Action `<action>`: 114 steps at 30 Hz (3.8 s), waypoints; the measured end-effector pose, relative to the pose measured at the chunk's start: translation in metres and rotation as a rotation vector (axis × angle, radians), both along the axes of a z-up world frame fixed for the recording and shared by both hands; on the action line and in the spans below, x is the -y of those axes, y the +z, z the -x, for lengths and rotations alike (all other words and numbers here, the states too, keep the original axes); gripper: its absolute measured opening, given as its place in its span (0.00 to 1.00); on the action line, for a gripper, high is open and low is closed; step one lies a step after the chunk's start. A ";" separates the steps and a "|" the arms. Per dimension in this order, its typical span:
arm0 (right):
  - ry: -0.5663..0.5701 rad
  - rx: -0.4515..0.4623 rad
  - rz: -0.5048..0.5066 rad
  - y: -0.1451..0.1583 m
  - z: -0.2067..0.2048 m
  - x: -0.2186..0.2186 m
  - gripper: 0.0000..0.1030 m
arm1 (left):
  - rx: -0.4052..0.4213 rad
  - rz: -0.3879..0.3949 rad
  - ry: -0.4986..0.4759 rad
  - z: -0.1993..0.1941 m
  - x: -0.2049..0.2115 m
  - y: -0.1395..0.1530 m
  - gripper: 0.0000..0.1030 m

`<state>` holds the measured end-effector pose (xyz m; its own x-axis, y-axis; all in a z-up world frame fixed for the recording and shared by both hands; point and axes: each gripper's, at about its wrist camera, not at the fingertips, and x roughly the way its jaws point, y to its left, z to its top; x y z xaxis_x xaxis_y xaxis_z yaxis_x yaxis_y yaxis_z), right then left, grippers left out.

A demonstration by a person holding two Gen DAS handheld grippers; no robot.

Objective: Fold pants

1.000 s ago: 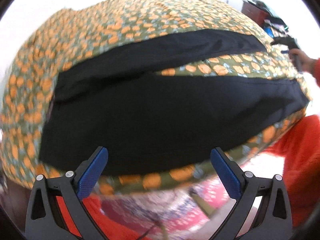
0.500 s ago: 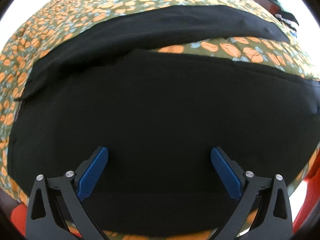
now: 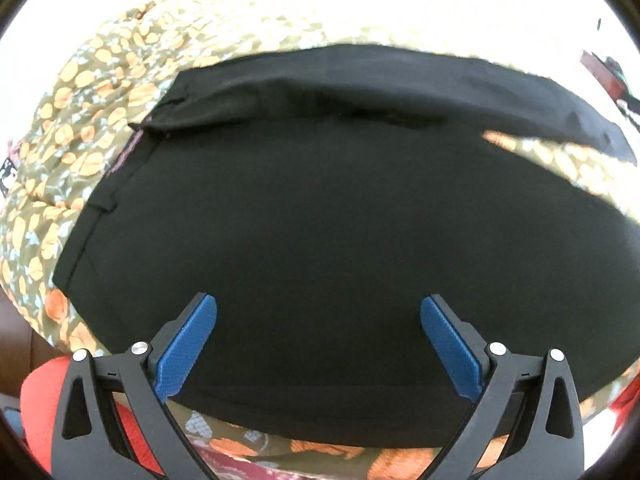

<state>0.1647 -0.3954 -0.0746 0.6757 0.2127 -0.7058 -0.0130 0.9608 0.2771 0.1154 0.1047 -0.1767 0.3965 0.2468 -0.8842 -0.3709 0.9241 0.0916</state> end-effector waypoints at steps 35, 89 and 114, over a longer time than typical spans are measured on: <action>0.345 -0.173 0.132 -0.114 -0.007 -0.131 1.00 | 0.012 0.029 -0.005 0.013 -0.005 -0.011 1.00; 0.310 -0.274 0.323 -0.091 -0.355 -0.051 0.99 | 0.071 -0.018 0.014 -0.133 -0.090 0.025 0.99; 0.268 0.042 0.229 0.035 -0.089 0.075 0.07 | 0.089 0.064 -0.007 -0.029 -0.031 0.045 0.99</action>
<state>0.2534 -0.4700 -0.0395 0.6468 0.2256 -0.7285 -0.2794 0.9589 0.0489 0.1439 0.1355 -0.1319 0.4757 0.1881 -0.8593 -0.3685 0.9296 -0.0005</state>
